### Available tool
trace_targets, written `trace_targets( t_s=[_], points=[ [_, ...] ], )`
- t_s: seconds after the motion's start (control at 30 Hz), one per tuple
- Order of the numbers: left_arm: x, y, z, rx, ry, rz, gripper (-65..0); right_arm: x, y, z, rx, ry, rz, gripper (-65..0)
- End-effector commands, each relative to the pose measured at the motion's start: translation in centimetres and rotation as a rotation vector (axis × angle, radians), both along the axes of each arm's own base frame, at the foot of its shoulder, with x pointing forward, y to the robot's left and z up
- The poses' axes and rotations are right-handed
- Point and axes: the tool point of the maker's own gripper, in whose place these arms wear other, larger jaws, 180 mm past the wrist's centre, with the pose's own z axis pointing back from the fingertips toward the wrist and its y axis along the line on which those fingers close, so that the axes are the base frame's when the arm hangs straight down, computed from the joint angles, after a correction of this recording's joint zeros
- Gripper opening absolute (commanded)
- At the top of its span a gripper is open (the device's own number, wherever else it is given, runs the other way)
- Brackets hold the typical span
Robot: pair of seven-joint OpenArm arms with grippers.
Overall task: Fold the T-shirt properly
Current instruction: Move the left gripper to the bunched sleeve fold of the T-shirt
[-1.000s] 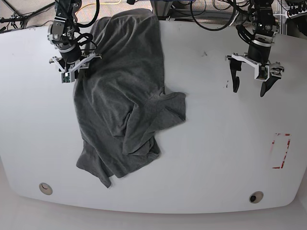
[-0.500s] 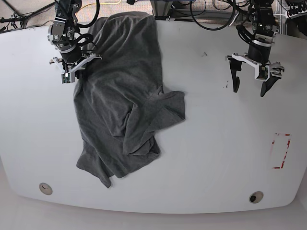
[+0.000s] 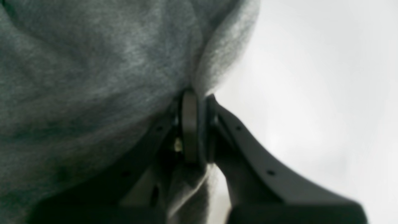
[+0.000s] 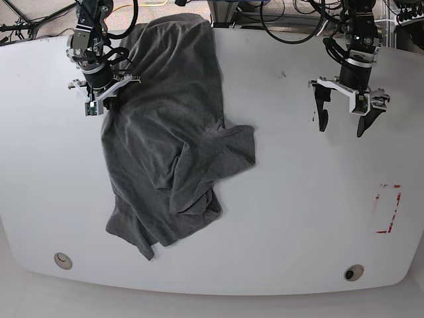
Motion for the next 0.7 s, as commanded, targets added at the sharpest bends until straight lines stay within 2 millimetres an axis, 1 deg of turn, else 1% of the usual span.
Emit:
trace_targets(
  t_s=[0.0, 0.03, 0.1, 0.37, 0.43, 0.67],
  points=[
    [0.7, -0.1, 1.2, -0.014, -0.045, -0.001, -14.0, -0.8, -0.5, -0.5, -0.025, 0.048, 0.002, -65.0],
    [0.9, -0.2, 1.2, -0.018, -0.047, -0.001, -14.0, -0.8, -0.5, -0.5, -0.026, 0.047, 0.002, -65.0],
    [1.9, -0.4, 1.3, -0.033, -0.043, -0.007, -14.3, -0.9, -0.1, -0.5, -0.01, 0.045, 0.005, -65.0],
    [3.3, -1.4, 0.0, -0.084, 0.046, -0.021, -14.7, -0.8, -0.1, -0.5, -0.01, 0.044, 0.006, -65.0],
    [3.9, -1.7, 0.8, -0.129, 0.044, -0.012, -14.1, -0.6, 0.0, -0.3, -0.01, 0.041, 0.014, -65.0],
    [4.3, -2.3, 1.0, -0.158, 0.051, -0.008, -14.0, -0.5, 0.0, -0.1, -0.011, 0.034, 0.015, -65.0]
  ],
)
